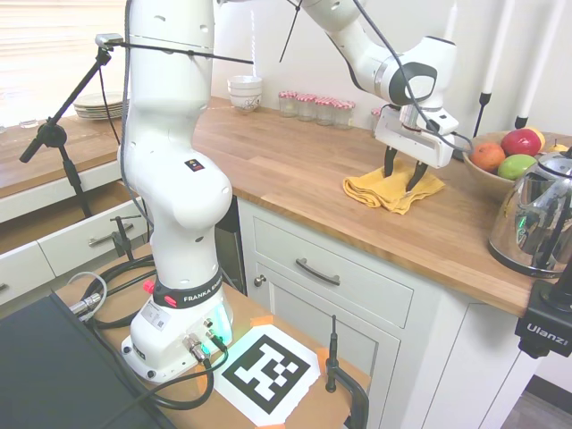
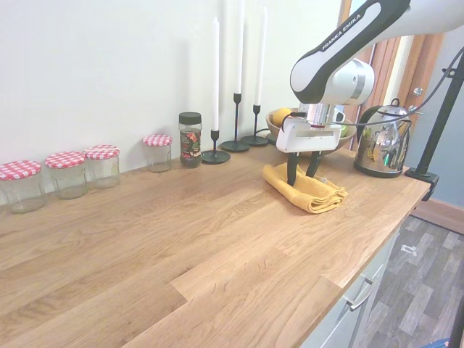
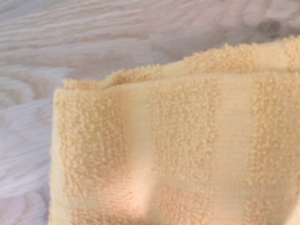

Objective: Wipe the counter

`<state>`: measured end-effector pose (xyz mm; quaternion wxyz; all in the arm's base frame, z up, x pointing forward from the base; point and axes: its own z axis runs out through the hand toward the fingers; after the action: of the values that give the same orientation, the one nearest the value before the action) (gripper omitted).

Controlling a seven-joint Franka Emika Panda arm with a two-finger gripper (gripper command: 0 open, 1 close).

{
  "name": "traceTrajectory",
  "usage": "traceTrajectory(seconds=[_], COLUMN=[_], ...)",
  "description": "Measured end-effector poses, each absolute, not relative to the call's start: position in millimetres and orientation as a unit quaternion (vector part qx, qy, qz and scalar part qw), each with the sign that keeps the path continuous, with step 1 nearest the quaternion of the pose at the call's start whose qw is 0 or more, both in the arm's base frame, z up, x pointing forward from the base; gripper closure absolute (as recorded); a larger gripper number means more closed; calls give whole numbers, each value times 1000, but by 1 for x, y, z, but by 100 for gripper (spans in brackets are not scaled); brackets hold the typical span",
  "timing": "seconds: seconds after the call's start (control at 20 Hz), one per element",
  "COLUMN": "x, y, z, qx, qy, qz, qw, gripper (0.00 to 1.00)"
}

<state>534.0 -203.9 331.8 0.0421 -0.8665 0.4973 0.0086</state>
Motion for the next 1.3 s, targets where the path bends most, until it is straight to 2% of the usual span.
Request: traceTrajectory(seconds=[1.3], x=[544], y=[-180], z=[331], qx=[-881], qy=[471], qz=[6], qw=[42], gripper=[100])
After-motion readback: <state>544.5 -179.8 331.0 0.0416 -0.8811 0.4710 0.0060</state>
